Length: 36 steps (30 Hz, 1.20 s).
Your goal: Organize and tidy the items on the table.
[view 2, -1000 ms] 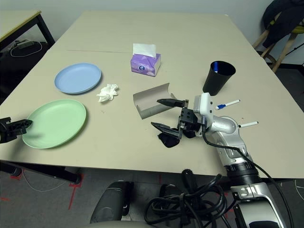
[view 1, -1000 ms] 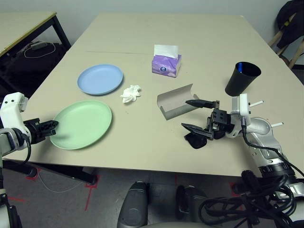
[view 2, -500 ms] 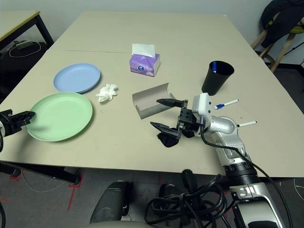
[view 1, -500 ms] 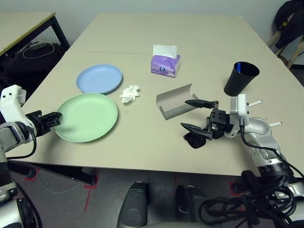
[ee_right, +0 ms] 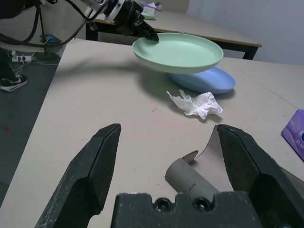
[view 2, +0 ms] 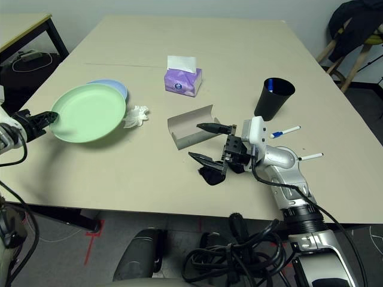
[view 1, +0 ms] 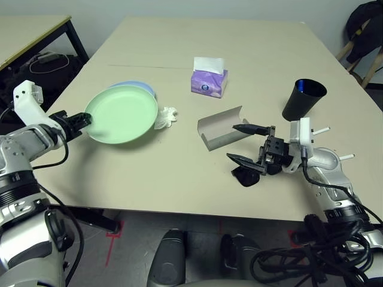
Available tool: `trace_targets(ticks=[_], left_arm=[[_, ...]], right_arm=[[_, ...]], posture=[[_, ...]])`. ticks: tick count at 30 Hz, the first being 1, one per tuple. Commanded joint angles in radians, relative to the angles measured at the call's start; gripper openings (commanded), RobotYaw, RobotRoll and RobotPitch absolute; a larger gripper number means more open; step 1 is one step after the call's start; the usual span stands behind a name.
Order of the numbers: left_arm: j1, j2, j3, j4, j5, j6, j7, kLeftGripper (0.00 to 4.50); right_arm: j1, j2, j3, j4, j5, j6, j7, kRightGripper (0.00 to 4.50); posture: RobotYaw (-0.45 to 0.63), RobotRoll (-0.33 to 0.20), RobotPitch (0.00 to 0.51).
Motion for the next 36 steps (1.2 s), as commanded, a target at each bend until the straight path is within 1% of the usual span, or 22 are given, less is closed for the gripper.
trace_targets(ticks=[1, 8, 11, 17, 24, 26, 32, 36], left_arm=[[-0.07, -0.023, -0.02, 0.129, 0.05, -0.13, 0.078, 0.05], [-0.182, -0.04, -0.033, 0.35, 0.094, -0.333, 0.198, 0.05], [-0.215, -0.048, -0.037, 0.41, 0.096, -0.382, 0.217, 0.05], [-0.246, -0.062, -0.052, 0.47, 0.101, -0.429, 0.227, 0.05], [-0.27, -0.071, -0.057, 0.52, 0.1, -0.466, 0.263, 0.05], [-0.283, -0.078, -0.058, 0.536, 0.098, -0.478, 0.278, 0.05], [-0.316, -0.095, -0.057, 0.571, 0.097, -0.507, 0.312, 0.05], [-0.323, -0.101, -0.058, 0.587, 0.098, -0.519, 0.321, 0.05]], right_arm=[[0.001, -0.005, -0.003, -0.007, -0.002, -0.005, -0.005, 4.5], [0.004, -0.006, -0.007, -0.011, -0.003, -0.006, -0.017, 4.5], [0.003, 0.012, -0.028, -0.01, 0.007, 0.009, -0.068, 4.5], [0.007, 0.031, -0.057, -0.007, -0.001, 0.062, -0.191, 4.5], [0.007, 0.024, -0.057, -0.011, -0.029, 0.143, -0.299, 4.5], [0.002, 0.032, -0.06, -0.018, -0.021, 0.17, -0.325, 4.5], [0.001, 0.054, -0.065, -0.074, 0.03, 0.259, -0.362, 4.5], [0.005, 0.05, -0.058, -0.1, 0.028, 0.265, -0.361, 4.5]], posture=[[0.17, 0.0, 0.062], [0.17, 0.0, 0.063], [0.17, 0.0, 0.063], [0.16, 0.0, 0.066], [0.16, 0.0, 0.068], [0.16, 0.0, 0.069], [0.16, 0.0, 0.067], [0.16, 0.0, 0.067]])
